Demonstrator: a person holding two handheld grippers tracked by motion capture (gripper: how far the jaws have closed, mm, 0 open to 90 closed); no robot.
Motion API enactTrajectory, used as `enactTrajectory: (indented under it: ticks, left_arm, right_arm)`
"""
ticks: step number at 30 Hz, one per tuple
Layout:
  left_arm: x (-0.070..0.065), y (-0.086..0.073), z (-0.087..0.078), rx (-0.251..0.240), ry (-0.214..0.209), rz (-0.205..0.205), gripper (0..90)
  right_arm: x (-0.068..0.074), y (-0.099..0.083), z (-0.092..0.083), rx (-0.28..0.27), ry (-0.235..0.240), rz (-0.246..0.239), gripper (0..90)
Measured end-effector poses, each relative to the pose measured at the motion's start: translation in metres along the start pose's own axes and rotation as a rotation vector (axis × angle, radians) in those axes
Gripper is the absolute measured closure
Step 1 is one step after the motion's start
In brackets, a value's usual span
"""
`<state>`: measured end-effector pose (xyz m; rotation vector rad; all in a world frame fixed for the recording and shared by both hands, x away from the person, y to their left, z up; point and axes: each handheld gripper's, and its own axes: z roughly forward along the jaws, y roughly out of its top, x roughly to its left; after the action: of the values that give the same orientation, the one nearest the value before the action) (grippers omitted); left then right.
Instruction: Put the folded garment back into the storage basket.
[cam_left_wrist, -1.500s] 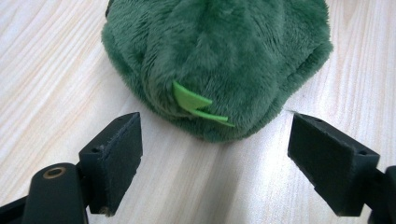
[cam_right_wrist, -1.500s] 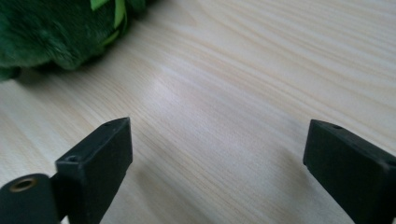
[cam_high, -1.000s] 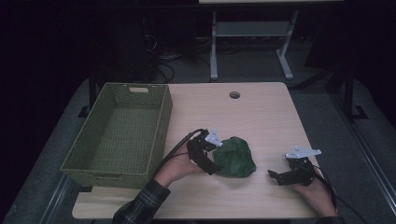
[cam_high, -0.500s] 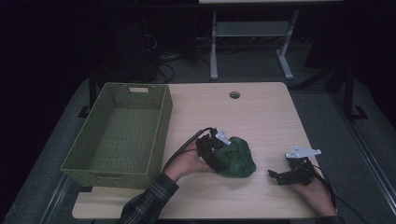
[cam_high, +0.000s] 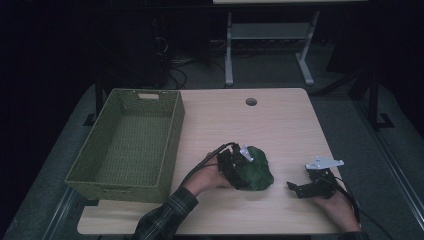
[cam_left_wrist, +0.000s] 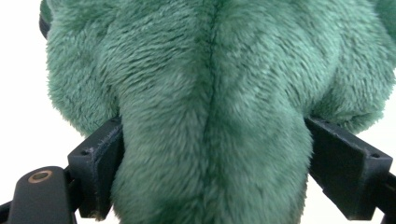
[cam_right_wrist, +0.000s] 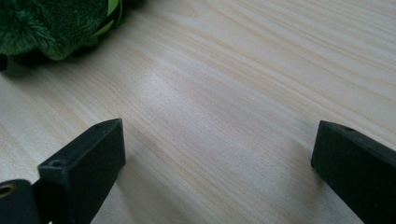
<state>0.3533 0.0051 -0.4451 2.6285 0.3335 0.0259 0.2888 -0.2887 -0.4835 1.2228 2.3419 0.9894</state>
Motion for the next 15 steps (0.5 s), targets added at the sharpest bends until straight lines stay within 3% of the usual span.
enactTrajectory:
  ticks: [10, 15]
  left_arm:
    - [-0.0012, 0.0016, 0.0083, 0.042, 0.030, -0.003, 14.0]
    - [-0.0043, 0.0053, 0.0038, 0.062, 0.036, -0.012, 34.9]
  right_arm:
    - [0.0002, 0.0002, 0.0002, 0.002, -0.004, 0.003, 2.4]
    - [0.0003, 0.0002, 0.0002, 0.002, -0.004, 0.003, 2.4]
